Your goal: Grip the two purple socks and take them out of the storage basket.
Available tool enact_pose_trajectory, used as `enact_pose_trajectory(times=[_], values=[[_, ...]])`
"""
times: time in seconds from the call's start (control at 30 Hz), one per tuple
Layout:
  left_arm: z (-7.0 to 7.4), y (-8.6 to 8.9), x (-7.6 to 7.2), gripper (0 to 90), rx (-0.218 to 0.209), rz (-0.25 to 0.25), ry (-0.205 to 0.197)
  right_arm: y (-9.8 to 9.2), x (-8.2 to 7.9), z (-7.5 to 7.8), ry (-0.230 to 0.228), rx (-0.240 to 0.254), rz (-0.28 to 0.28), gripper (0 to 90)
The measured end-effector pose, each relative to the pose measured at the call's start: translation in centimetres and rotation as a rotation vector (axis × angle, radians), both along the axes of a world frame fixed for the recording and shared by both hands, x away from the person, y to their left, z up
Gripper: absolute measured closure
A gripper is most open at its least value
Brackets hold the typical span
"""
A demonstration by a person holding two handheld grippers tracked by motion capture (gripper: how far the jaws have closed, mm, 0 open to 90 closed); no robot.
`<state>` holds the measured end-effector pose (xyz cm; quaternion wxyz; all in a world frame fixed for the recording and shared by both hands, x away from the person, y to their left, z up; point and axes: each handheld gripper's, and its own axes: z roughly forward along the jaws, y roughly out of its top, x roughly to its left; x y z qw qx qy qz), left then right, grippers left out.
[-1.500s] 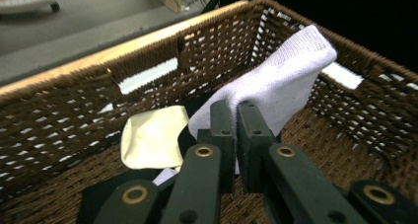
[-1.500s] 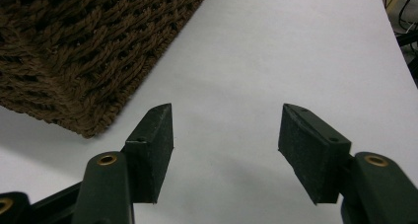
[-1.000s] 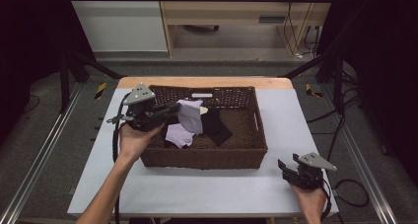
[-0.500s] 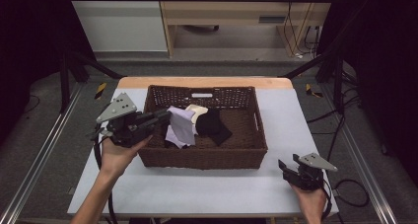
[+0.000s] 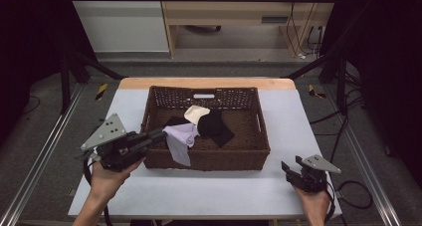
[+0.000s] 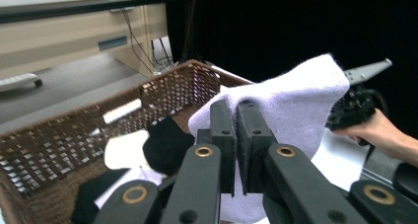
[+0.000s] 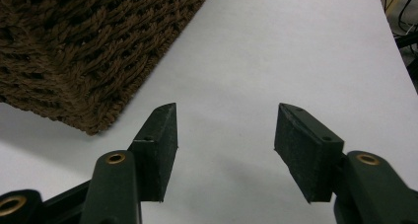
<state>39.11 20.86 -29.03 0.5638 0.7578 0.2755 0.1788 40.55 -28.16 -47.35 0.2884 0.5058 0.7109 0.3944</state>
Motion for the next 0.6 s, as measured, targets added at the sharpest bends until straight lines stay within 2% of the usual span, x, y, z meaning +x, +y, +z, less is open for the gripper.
enact_pose_trajectory(times=[0.13,0.17,0.27,0.4,0.6], values=[[-1.5,0.0,-0.8,85.8,0.009,-0.016,0.021,0.0,0.0,0.0,0.001,0.001,-0.002,42.0],[-1.5,0.0,-0.8,85.8,0.009,-0.016,0.021,0.0,0.0,0.0,0.001,0.001,-0.002,42.0],[-2.9,0.0,-1.2,85.8,0.015,-0.011,0.046,0.0,-0.1,0.0,0.003,0.004,-0.002,42.2],[-4.0,0.1,-1.4,85.8,0.023,-0.007,0.063,0.0,-0.1,0.0,0.0,0.0,-0.001,42.4],[-6.3,0.2,-1.2,85.8,0.028,-0.013,0.116,0.1,-0.1,-0.1,0.004,-0.002,-0.001,42.3]])
